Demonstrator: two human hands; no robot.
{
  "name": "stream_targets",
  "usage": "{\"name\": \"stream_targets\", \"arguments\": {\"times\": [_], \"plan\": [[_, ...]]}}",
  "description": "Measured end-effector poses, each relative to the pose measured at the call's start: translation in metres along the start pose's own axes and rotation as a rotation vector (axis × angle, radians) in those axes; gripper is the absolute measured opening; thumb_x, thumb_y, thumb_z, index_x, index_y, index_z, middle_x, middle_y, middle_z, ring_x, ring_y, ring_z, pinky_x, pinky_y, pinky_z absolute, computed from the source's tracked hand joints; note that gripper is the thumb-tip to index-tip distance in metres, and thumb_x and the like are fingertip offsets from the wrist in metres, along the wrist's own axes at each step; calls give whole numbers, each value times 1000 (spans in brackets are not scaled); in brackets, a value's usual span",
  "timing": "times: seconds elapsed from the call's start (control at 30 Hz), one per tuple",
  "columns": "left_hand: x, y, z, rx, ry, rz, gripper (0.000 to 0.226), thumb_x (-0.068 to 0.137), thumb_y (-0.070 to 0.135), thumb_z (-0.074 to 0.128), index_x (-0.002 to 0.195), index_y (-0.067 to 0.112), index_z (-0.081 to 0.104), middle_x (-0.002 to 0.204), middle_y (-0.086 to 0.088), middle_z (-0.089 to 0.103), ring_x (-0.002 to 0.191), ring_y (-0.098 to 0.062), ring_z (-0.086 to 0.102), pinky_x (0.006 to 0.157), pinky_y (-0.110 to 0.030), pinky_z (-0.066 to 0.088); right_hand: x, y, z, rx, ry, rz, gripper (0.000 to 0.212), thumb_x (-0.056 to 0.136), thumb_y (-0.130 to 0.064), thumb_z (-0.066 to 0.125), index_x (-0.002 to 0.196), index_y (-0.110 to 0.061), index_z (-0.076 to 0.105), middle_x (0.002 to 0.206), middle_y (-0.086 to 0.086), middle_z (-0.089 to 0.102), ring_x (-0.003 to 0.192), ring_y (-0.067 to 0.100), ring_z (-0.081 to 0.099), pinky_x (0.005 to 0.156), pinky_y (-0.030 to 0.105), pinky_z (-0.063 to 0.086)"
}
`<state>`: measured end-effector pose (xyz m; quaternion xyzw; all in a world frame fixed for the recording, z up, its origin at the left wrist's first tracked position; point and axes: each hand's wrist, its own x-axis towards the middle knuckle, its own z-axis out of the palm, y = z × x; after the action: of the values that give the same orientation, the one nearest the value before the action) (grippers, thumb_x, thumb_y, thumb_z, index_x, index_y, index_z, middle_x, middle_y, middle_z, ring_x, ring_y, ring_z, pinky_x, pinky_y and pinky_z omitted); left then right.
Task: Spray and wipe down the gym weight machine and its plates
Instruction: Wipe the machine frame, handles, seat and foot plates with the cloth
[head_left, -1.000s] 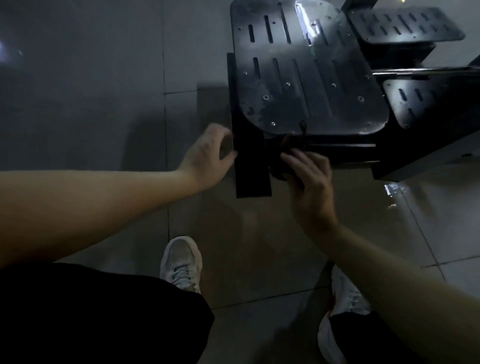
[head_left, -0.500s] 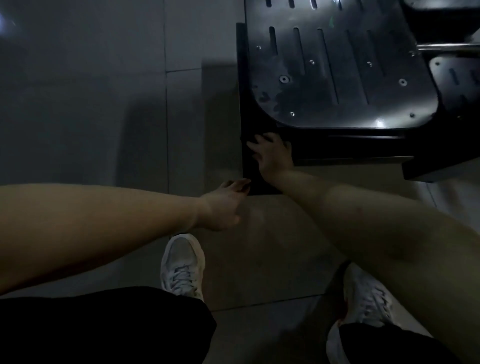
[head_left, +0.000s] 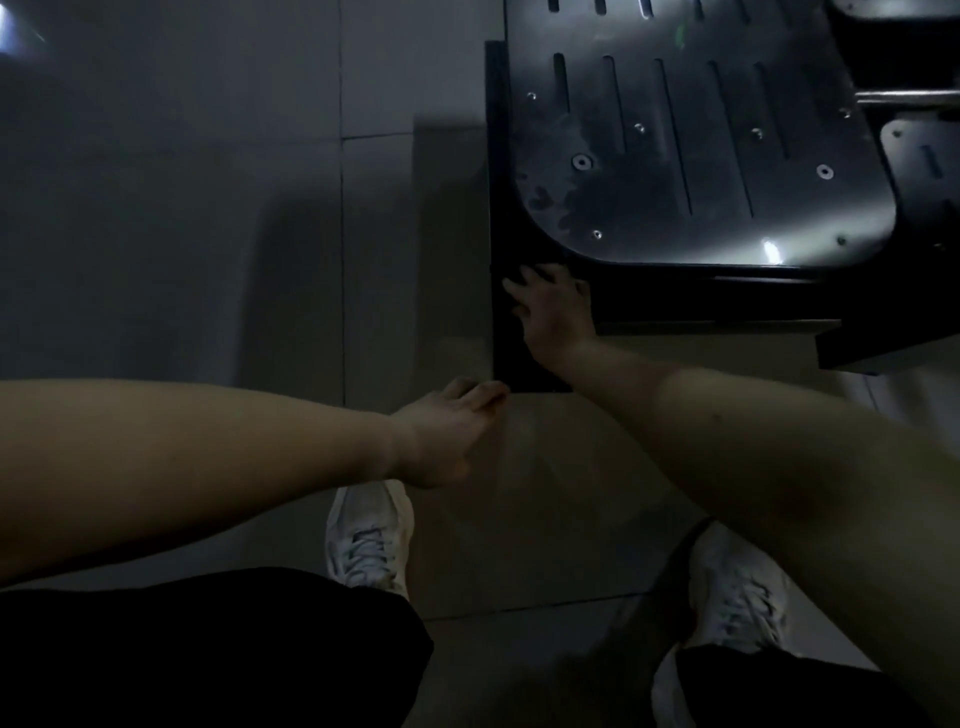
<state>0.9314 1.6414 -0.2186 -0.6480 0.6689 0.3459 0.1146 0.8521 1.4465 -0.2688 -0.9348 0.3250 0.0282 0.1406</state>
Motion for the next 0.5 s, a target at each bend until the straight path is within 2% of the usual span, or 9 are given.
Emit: {"name": "stream_targets", "arguments": {"times": [0.1, 0.2, 0.3, 0.37, 0.43, 0.5], "plan": [[-4, -1, 1, 71, -26, 2, 80, 94, 26, 57, 160, 14, 15, 167, 3, -2, 151, -29, 9, 120, -42, 31, -64, 6, 10, 20, 56, -145, 41, 94, -16, 55, 133, -23, 67, 144, 4, 59, 129, 35, 50, 97, 54, 45], [-9, 0, -7, 97, -42, -11, 82, 93, 29, 61, 160, 15, 16, 168, -2, 4, 152, -29, 9, 123, -42, 28, -126, 13, 12, 87, 3, -209, 43, 88, -24, 46, 120, -22, 75, 133, 4, 67, 118, 36, 61, 85, 49, 46], [-21, -1, -40, 126, -75, -29, 75, 96, 33, 61, 160, 18, 25, 165, -5, 19, 151, -28, 17, 123, -39, 26, -152, 10, -10, 187, -73, -109, 38, 87, -23, 54, 117, -24, 76, 131, 0, 69, 121, 33, 59, 90, 40, 33], [-32, 1, -76, 157, -103, -14, 58, 99, 34, 58, 153, 21, 40, 154, -3, 42, 139, -23, 41, 114, -36, 37, -156, 6, -37, 245, -71, -27, 33, 95, -23, 56, 124, -27, 72, 133, 0, 66, 126, 25, 54, 93, 33, 25], [-48, 13, -114, 178, -113, -39, 43, 100, 36, 56, 142, 25, 54, 135, 3, 60, 118, -16, 58, 102, -33, 47, -158, 2, -71, 361, -84, 17, 31, 100, -22, 56, 128, -29, 68, 130, 1, 64, 123, 20, 55, 103, 36, 34], [-64, 32, -149, 205, -58, -70, 35, 100, 38, 57, 132, 27, 63, 121, 7, 66, 106, -14, 62, 96, -34, 51, -163, -1, -113, 513, -54, 10, 30, 100, -17, 58, 126, -27, 69, 123, -1, 70, 114, 16, 64, 103, 40, 49]]}}
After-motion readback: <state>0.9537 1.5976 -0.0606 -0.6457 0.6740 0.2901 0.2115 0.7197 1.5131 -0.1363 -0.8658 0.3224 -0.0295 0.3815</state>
